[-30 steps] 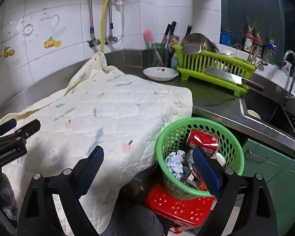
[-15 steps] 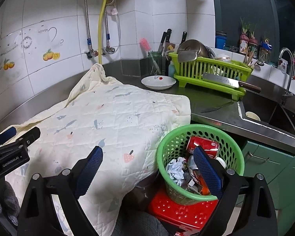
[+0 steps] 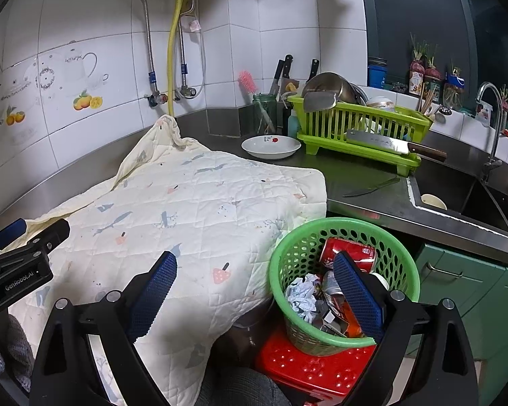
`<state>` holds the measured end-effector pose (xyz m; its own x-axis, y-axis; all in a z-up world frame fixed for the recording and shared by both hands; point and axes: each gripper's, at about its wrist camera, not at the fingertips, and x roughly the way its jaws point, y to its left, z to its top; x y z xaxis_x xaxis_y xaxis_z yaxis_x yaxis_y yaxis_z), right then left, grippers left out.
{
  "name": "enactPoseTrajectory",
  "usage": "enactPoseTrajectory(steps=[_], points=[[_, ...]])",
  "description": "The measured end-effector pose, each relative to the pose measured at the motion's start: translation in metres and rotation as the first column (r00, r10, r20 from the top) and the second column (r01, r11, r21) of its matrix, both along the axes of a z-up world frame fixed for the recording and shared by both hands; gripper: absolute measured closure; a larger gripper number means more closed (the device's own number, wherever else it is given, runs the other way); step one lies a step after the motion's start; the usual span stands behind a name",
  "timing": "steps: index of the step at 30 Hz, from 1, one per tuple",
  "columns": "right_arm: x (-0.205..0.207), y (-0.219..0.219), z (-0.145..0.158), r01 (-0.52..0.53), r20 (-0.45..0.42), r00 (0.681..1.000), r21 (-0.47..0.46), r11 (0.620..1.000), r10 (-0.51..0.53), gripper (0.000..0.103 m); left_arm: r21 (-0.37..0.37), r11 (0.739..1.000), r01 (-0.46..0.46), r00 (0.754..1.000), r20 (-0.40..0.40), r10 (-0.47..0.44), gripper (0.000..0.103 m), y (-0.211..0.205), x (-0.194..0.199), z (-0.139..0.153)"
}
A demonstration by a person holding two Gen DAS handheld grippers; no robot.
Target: Collect trash
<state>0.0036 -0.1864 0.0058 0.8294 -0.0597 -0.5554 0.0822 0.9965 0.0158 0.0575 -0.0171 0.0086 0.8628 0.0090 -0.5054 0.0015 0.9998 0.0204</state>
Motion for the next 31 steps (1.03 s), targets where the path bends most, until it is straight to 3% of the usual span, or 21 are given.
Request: enactPoseTrajectory(steps=[31], points=[[0.0019,0.0042,-0.0054,0.005,-0.015,1.0,0.006,1.0,-0.005,0.013,0.014,1.0,-0.003,1.0,0.004,0.003,0.008,-0.005,-0.0007,-0.0002]])
